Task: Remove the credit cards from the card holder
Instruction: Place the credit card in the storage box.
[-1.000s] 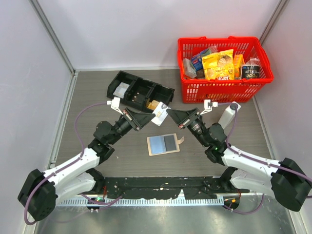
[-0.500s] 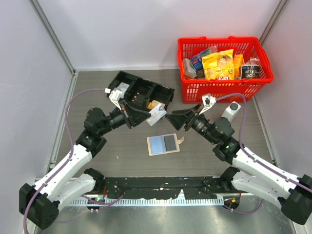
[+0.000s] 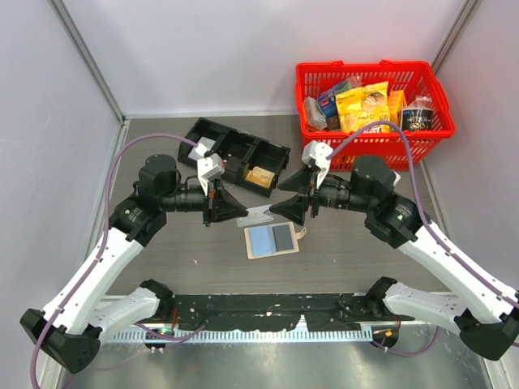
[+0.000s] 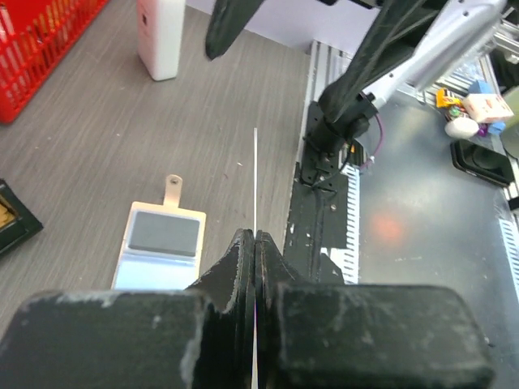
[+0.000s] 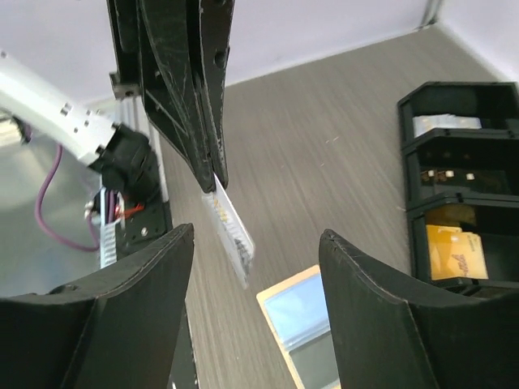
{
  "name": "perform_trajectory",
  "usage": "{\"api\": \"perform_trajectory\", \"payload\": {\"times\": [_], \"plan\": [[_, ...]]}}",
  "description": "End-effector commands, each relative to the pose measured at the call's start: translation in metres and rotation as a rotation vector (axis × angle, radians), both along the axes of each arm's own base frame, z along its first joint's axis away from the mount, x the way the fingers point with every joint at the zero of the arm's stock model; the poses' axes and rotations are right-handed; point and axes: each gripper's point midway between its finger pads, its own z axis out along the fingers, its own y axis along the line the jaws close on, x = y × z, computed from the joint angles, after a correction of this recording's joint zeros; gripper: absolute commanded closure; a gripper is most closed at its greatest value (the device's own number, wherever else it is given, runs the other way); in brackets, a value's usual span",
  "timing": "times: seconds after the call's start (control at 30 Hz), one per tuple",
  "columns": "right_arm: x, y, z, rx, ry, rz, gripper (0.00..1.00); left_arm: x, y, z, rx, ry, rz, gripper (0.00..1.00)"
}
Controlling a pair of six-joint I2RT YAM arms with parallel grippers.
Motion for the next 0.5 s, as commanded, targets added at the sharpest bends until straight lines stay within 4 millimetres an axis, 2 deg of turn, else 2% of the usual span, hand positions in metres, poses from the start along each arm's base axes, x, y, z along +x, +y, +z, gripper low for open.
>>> {"api": "perform_trajectory", "payload": {"times": [0.0, 0.3, 0.37, 0.43, 0.47], "plan": [[-0.020, 0.005, -0.012, -0.112, 0.002, 0.162, 0.33, -0.020, 0.002, 0.011, -0.002, -0.032, -0.108, 1.00], [-0.025, 0.020, -0.017, -0.118, 0.051, 0.274, 0.39, -0.021, 0.002, 0.017, -0.010, -0.038, -0.111, 1.00], [-0.025, 0.023, -0.021, -0.119, 0.068, 0.286, 0.44, -0.021, 0.002, 0.018, -0.013, -0.040, -0.118, 1.00], [-0.024, 0.025, -0.022, -0.117, 0.074, 0.289, 0.57, -0.021, 0.001, 0.017, -0.010, -0.038, -0.119, 1.00], [-0.022, 0.026, -0.021, -0.111, 0.068, 0.288, 0.69, -0.020, 0.001, 0.017, -0.010, -0.036, -0.116, 1.00]]}}
